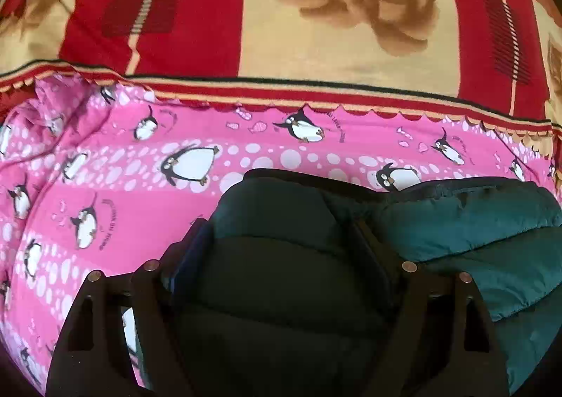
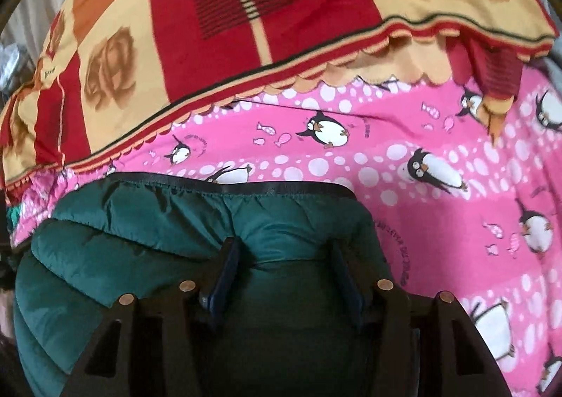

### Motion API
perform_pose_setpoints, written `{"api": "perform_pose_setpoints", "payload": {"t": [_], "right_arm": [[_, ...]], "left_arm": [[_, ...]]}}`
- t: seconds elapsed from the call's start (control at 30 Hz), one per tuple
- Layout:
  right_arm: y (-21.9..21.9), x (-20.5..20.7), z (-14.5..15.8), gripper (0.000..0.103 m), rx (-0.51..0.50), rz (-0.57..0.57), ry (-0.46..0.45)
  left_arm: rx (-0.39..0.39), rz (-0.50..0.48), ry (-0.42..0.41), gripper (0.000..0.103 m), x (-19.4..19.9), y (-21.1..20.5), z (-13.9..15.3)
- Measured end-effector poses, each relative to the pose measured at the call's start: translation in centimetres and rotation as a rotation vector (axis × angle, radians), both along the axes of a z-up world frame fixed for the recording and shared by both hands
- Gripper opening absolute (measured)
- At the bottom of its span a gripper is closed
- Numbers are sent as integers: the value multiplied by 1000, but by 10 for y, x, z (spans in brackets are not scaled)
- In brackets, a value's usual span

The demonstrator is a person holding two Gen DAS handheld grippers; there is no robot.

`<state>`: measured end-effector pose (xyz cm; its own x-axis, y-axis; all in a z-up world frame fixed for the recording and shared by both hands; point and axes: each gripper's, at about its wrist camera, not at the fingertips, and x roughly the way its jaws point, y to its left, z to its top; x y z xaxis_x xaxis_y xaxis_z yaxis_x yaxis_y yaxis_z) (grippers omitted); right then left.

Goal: Fold large clothes

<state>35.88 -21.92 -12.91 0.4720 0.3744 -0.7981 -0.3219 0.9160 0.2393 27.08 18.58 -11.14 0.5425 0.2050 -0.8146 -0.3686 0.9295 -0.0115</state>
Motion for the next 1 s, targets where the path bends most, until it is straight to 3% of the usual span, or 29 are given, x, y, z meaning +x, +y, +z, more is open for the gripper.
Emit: {"api": "perform_pose_setpoints", "payload": {"t": [0.2, 0.3, 0.37, 0.47, 0.57, 0.67, 0.8, 1.0], "right_arm": [[1, -3, 3, 54, 12, -10, 3], [2, -11, 19, 54, -58, 7, 6], [-4, -29, 47, 54, -78, 35, -54], [-26, -69, 88, 54, -17, 64, -153], [-51, -110, 105, 54, 53, 103, -165], [-77, -155, 100, 55, 141, 140, -163], [-96, -201, 67, 55, 180, 133, -145], [-108, -228, 34, 65, 204, 134, -152]], "left_arm": [[6, 2, 32, 82, 0, -3, 4], [28, -19, 65, 82, -8, -5, 25], [30, -43, -18, 82, -28, -7, 50], [-28, -85, -141, 82, -72, -6, 83], [-54, -109, -179, 82, -122, -1, 91], [-103, -105, -223, 82, -172, 0, 82], [-102, -163, -309, 82, -221, -8, 62], [-162, -276, -345, 82, -245, -9, 26]]}}
